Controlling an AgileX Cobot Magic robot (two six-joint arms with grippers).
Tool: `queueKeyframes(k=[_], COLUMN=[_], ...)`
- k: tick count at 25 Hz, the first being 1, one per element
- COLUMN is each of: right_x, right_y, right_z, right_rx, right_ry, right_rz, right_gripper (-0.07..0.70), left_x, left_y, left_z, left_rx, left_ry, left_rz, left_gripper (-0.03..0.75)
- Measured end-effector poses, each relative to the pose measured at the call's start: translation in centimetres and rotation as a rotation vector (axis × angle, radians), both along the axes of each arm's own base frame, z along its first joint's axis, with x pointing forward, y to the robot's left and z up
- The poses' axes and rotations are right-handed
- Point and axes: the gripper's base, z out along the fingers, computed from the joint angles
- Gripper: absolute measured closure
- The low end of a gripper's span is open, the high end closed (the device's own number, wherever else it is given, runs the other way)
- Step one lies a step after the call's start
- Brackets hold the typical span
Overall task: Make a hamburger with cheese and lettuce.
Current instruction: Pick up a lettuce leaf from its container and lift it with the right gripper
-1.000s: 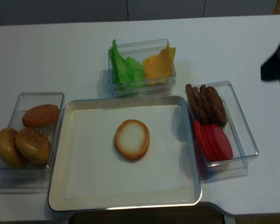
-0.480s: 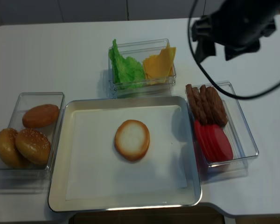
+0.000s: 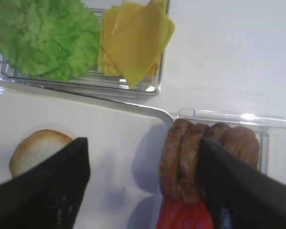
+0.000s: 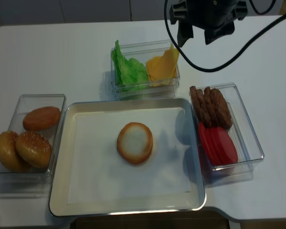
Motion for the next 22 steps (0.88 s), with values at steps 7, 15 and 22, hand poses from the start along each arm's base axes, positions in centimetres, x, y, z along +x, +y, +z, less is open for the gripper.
queueKeyframes(k=[7, 15, 22], right_x=[1.2, 3.8, 5.6], right_y=[0.8, 2.5, 7.0], right_z=[-1.4, -2.8, -4.1], right_rx=[0.069, 0.165, 0.192], right_ry=[0.042, 0.016, -0.011], right_rz=[-0.097, -0.163, -0.099], right_gripper=[0.132, 0.237, 0.239], left_x=[0.0, 0.0, 0.0], left_y=[0.0, 0.0, 0.0], left_z=[0.0, 0.0, 0.0], left_rx=[-0.002, -0.002, 0.000], left_ry=[0.000, 0.000, 0.000], left_rz=[0.001, 0.001, 0.002], left_gripper=[0.304, 0.305, 0.304])
